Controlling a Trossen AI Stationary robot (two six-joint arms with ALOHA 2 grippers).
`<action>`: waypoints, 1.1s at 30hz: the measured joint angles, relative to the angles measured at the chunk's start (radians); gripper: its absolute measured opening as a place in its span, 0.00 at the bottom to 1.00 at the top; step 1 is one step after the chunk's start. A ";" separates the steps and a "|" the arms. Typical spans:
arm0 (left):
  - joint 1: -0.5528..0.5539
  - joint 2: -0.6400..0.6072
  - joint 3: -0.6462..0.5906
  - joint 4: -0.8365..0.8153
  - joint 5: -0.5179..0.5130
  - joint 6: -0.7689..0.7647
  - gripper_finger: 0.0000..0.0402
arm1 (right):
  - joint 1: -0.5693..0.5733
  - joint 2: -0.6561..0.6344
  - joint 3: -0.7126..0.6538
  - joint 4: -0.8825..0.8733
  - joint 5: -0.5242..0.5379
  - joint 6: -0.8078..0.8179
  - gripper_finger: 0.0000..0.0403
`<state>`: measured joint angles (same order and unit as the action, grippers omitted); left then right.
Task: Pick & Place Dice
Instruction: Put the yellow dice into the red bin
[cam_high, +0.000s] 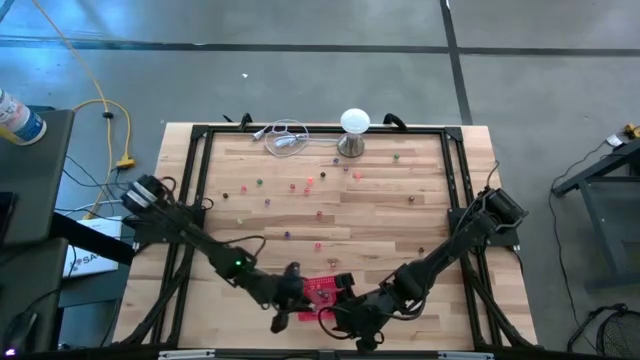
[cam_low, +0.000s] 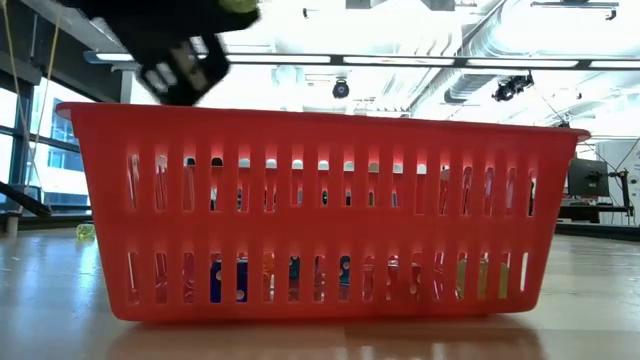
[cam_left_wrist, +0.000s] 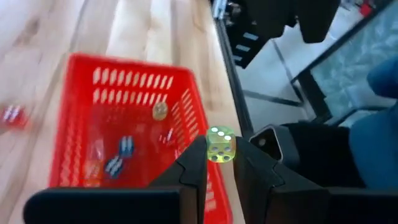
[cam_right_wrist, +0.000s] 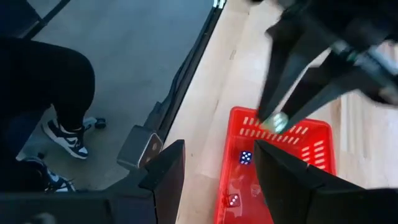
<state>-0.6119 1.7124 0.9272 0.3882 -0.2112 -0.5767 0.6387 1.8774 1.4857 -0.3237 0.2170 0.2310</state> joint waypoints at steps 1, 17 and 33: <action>0.004 0.017 0.010 0.008 0.002 0.023 0.13 | 0.000 0.000 0.000 0.000 0.014 0.000 0.45; 0.016 0.056 0.040 -0.008 -0.082 0.170 0.29 | -0.030 0.013 -0.002 -0.019 0.091 0.014 0.45; 0.030 0.056 0.039 0.009 -0.114 0.188 0.33 | -0.098 0.028 -0.134 0.193 -0.029 0.038 0.45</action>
<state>-0.5823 1.7683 0.9665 0.3977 -0.3248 -0.3889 0.5405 1.9057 1.3516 -0.1311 0.1883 0.2686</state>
